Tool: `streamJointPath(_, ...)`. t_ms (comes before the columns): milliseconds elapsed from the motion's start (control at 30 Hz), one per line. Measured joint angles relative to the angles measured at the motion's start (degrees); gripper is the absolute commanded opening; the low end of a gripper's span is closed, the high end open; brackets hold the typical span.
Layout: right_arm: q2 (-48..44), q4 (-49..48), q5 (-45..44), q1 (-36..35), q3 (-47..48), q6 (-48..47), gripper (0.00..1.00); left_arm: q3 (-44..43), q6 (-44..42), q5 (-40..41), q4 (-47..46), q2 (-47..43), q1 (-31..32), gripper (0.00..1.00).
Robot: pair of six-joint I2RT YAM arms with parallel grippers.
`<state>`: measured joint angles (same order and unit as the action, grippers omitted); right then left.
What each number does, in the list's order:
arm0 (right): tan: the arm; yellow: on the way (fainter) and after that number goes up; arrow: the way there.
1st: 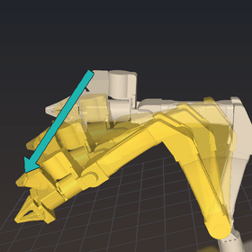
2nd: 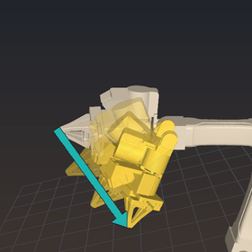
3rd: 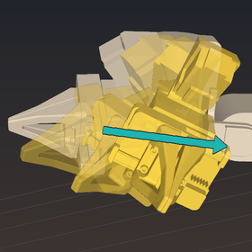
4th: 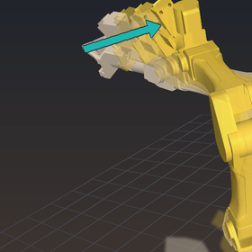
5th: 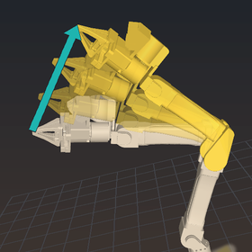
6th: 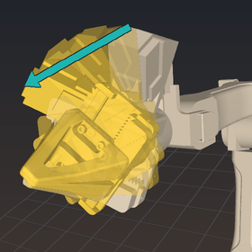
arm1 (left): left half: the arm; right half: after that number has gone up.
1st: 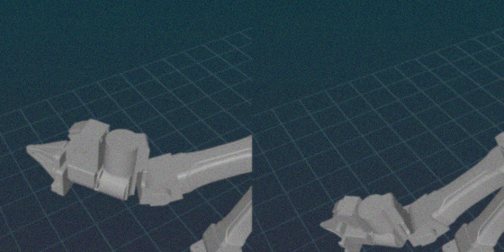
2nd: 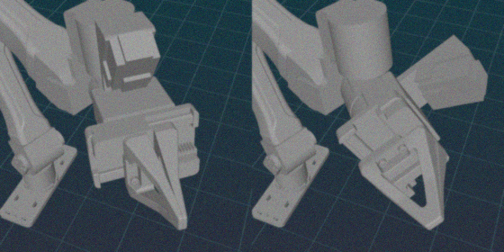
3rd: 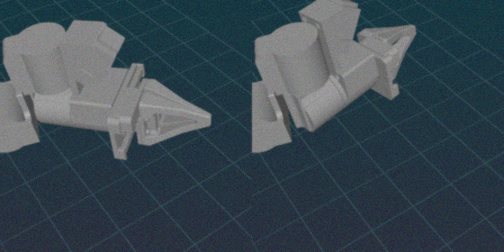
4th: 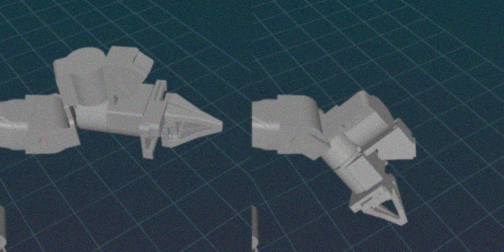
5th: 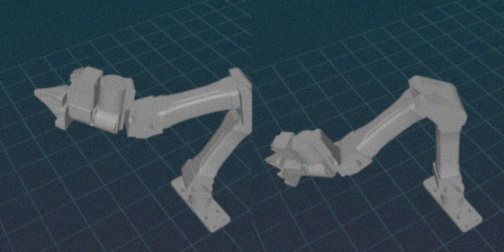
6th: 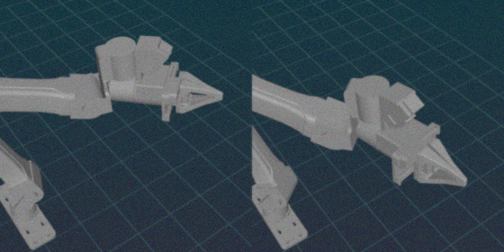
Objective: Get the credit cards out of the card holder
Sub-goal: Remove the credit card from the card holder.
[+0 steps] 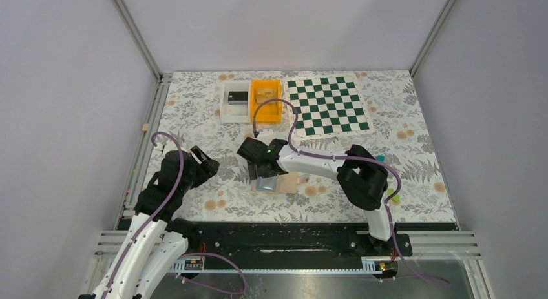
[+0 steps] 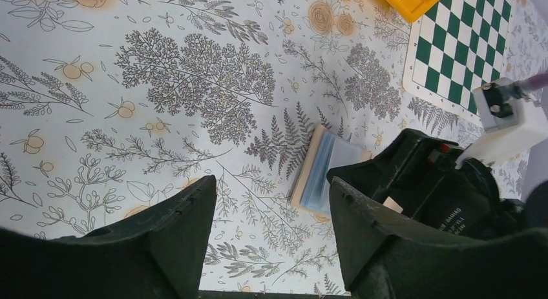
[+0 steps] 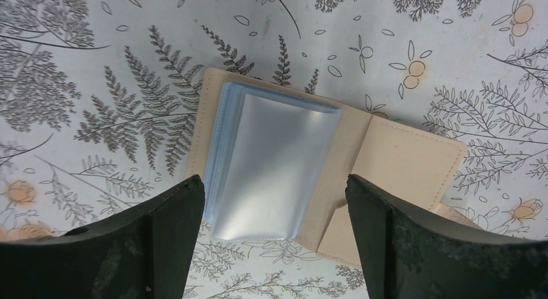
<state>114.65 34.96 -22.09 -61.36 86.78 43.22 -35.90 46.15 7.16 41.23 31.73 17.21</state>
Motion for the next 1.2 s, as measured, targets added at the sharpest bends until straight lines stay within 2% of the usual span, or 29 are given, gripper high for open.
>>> streamJointPath(633, 5.8, 2.0, -0.7, -0.9, 2.0, 1.5, 0.84, 0.0, 0.6, 0.4, 0.7, -0.1, 0.5, 0.64)
streamJointPath(800, 5.8, 1.9, -0.9, -0.9, 2.0, 1.6, 0.76, 0.0, 0.9, 0.2, 0.7, -0.1, 0.5, 0.64)
streamJointPath(967, 5.2, 0.4, -0.9, -1.0, 0.9, 1.6, 0.64, 0.0, 0.9, 0.1, 0.7, -0.1, 0.5, 0.64)
streamJointPath(1200, -0.5, -4.9, -0.7, -1.0, -7.1, 1.9, 0.55, 0.1, 0.9, -0.5, 0.7, -0.1, 0.5, 0.64)
